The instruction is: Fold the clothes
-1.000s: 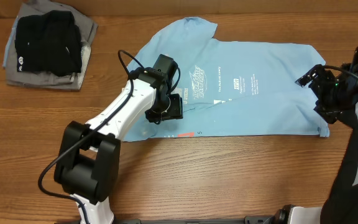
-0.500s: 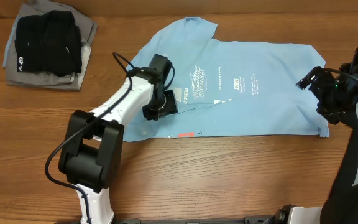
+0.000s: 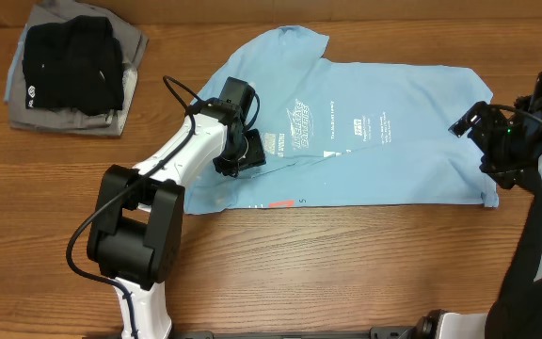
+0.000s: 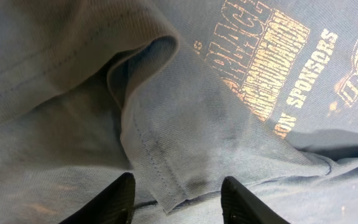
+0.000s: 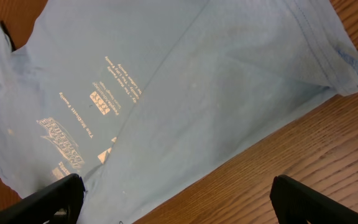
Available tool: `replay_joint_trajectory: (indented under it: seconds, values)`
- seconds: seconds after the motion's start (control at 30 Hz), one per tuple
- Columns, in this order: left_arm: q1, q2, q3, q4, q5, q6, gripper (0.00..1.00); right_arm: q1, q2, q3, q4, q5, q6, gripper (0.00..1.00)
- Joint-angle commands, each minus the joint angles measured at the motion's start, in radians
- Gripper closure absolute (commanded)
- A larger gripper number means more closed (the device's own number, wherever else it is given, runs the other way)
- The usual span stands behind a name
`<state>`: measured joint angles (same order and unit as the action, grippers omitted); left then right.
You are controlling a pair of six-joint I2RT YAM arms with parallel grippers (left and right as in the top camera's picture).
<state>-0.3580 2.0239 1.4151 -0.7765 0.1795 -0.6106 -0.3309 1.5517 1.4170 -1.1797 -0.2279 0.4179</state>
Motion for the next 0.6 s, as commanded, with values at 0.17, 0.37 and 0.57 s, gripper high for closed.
replay_joint_trajectory:
  seconds: [0.17, 0.37, 0.57]
  values:
    - [-0.001, 0.043, 0.001, 0.004, 0.006, -0.026, 0.52, 0.006, -0.001, -0.004, -0.001, 0.01, -0.007, 0.0]
    - [-0.001, 0.065, 0.001, 0.008, 0.027, -0.03, 0.53, 0.006, -0.001, -0.004, -0.001, 0.011, -0.007, 0.0]
    - [0.0, 0.066, 0.01, 0.024, 0.027, -0.029, 0.85, 0.006, -0.001, -0.004, 0.0, 0.029, -0.007, 0.0]
